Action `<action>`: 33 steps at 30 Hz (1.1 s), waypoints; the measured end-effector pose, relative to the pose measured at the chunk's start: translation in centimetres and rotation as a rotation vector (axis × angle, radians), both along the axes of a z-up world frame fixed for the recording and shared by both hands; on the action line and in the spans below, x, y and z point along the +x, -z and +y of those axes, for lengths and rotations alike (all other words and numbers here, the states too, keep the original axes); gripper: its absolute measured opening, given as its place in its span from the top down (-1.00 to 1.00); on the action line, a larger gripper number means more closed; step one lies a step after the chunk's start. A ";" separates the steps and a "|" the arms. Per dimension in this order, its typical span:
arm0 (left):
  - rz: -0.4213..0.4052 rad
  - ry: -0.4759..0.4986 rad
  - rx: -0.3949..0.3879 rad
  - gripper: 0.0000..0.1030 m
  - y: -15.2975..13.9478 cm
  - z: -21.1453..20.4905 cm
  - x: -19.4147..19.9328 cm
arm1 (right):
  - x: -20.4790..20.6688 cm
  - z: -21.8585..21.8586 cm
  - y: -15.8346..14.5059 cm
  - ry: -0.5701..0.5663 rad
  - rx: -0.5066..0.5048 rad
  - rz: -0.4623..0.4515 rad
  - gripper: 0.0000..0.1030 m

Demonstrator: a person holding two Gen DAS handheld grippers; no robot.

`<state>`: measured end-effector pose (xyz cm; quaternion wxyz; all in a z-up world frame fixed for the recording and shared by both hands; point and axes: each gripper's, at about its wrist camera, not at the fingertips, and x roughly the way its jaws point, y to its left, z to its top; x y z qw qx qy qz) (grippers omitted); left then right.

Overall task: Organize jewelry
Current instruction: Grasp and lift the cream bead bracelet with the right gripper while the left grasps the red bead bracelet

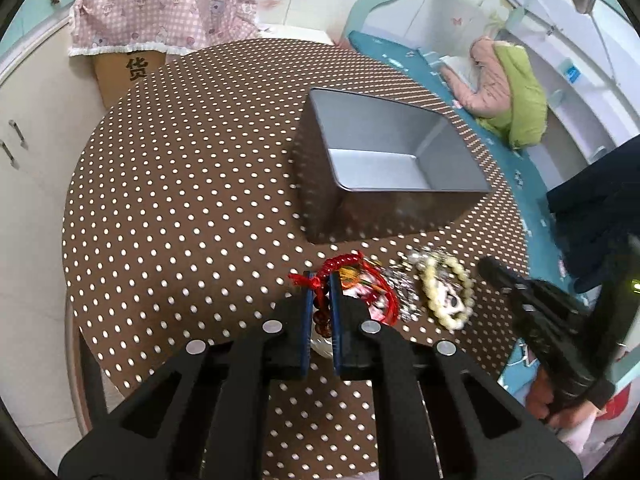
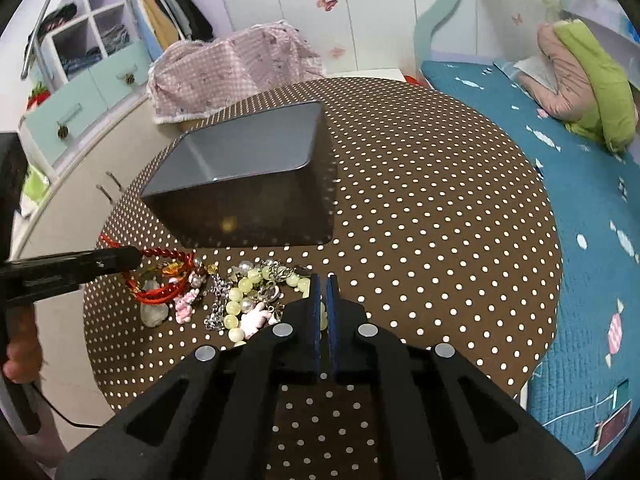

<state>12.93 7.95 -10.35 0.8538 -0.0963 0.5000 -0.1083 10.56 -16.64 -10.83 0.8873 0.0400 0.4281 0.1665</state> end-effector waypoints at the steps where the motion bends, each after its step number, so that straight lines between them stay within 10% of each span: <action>1: -0.004 0.000 -0.012 0.85 -0.2 0.2 -0.3 | 0.1 0.2 0.3 -0.005 -0.005 0.011 0.89; 10: 0.040 -0.014 0.070 0.70 1.5 0.8 -3.4 | 0.1 1.4 1.5 -0.028 -0.060 0.034 0.75; 14: 0.026 0.000 0.098 0.26 1.2 0.6 -2.4 | -0.4 1.9 1.7 -0.036 -0.103 0.012 0.74; 22: 0.069 0.084 0.207 0.26 2.1 -0.4 1.8 | -0.5 2.0 1.7 -0.038 -0.112 0.015 0.74; 33: 0.019 0.117 0.066 0.98 1.3 -0.7 1.3 | -0.1 1.9 1.8 -0.034 -0.086 0.023 0.84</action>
